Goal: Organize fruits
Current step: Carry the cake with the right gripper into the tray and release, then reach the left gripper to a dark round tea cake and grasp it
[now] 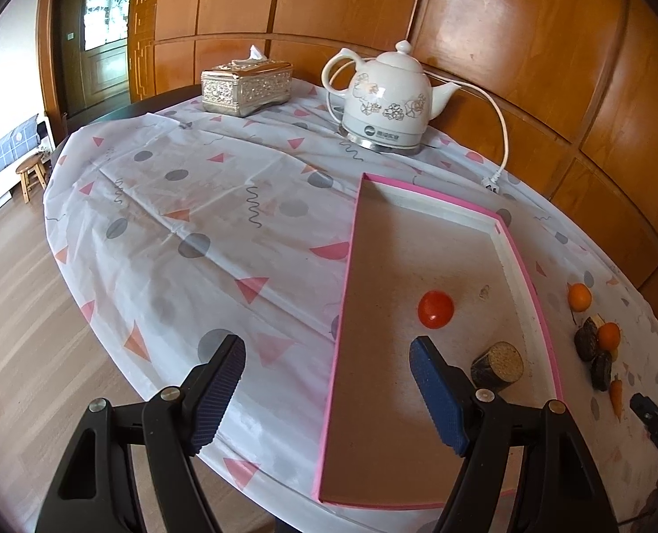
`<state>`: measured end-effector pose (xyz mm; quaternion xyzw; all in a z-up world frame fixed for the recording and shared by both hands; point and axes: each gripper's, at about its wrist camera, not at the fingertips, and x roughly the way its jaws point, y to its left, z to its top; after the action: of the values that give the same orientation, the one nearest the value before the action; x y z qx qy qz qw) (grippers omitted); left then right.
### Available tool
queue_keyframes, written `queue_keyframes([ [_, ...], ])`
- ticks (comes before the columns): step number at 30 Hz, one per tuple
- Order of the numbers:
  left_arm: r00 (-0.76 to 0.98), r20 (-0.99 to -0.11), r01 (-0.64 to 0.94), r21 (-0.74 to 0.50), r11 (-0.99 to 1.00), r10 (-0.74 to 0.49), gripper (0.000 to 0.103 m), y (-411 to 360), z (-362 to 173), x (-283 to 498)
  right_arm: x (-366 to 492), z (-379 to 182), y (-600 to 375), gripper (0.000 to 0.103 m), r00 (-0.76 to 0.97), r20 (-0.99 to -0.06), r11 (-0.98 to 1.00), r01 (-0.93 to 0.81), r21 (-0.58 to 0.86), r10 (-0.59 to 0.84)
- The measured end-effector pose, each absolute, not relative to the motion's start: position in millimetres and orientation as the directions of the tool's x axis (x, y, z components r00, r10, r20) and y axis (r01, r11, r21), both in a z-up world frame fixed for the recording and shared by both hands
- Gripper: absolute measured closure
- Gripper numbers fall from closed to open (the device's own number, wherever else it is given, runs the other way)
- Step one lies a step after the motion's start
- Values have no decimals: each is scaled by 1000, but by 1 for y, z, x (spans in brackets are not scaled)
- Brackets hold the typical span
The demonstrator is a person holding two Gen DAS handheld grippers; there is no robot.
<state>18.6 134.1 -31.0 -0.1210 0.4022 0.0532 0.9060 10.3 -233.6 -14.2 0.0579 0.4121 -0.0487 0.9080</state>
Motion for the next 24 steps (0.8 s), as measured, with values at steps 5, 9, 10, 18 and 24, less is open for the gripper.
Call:
queue_keyframes([
  [5, 670, -742, -188, -170, 967, -1, 26, 130, -30, 18, -2, -21, -273, 65, 638, -762, 966, 251, 70, -110],
  [9, 672, -741, -184, -165, 969, 2, 26, 128, -29, 18, -14, -28, -298, 65, 620, -768, 946, 319, 61, -160],
  [10, 672, -741, -183, -163, 969, 2, 26, 127, -28, 18, -16, -31, -304, 65, 614, -771, 940, 336, 60, -170],
  [18, 679, -733, -122, -159, 980, -34, 26, 111, -20, 22, -37, -45, -342, 65, 567, -787, 888, 456, 53, -244],
  [24, 679, -730, -57, -164, 985, -82, 26, 93, -13, 26, -48, -51, -369, 65, 529, -786, 830, 556, 38, -318],
])
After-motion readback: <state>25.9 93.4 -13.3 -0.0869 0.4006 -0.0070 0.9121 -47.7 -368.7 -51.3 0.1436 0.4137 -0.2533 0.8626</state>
